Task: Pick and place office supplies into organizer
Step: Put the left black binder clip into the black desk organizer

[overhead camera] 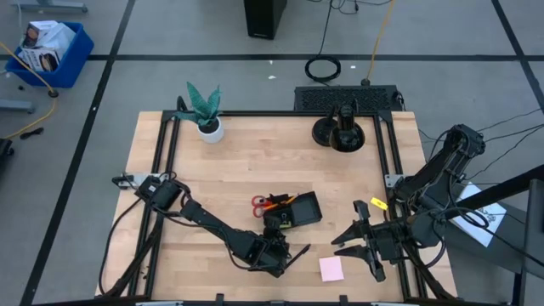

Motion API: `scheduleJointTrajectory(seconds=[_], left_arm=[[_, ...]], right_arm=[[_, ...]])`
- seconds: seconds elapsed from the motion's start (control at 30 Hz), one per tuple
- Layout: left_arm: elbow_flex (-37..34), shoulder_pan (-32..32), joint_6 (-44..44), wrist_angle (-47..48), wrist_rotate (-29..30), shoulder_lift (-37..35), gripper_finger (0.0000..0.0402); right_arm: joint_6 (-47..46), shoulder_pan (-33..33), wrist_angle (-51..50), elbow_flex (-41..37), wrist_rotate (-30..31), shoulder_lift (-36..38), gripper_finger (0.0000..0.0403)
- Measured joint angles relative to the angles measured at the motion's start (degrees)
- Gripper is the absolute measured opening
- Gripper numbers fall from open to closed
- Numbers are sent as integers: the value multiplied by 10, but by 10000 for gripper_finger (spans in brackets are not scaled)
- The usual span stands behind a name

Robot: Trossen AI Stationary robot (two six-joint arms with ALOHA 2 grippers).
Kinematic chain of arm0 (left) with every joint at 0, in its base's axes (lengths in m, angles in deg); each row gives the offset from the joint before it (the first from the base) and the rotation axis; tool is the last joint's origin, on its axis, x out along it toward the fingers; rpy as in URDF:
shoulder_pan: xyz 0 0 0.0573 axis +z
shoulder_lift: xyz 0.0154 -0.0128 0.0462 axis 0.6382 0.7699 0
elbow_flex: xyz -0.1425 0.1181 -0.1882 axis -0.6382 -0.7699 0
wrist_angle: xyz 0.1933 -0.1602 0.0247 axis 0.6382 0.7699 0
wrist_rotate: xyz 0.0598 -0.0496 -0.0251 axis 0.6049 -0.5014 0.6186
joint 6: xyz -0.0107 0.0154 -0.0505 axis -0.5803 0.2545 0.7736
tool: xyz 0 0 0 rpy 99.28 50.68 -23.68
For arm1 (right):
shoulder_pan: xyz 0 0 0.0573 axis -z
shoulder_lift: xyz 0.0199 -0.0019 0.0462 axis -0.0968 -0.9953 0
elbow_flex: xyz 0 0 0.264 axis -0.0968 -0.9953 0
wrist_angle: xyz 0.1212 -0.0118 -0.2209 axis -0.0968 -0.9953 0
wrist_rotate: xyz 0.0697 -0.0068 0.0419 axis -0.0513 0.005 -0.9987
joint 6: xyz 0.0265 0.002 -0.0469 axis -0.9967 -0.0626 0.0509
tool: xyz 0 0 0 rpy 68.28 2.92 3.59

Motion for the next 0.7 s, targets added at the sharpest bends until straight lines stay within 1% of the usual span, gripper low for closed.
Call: scheduleJointTrajectory(seconds=[0.3, 0.4, 0.5, 0.67, 0.7], left_arm=[[0, 0, 2, -10, 13, 0, 113], [0, -2, 4, -13, 13, 0, 104], [0, -2, 5, -14, 12, 0, 78], [0, -2, 4, -22, 0, 0, 16], [0, -2, 4, -22, 1, 0, 10]], right_arm=[[0, 0, 0, 0, 0, 0, 100], [0, 0, 0, 0, 0, 0, 100], [0, 0, 0, 0, 0, 0, 100], [1, 0, 0, 0, 0, 0, 100], [1, 0, 0, 0, 0, 0, 100]])
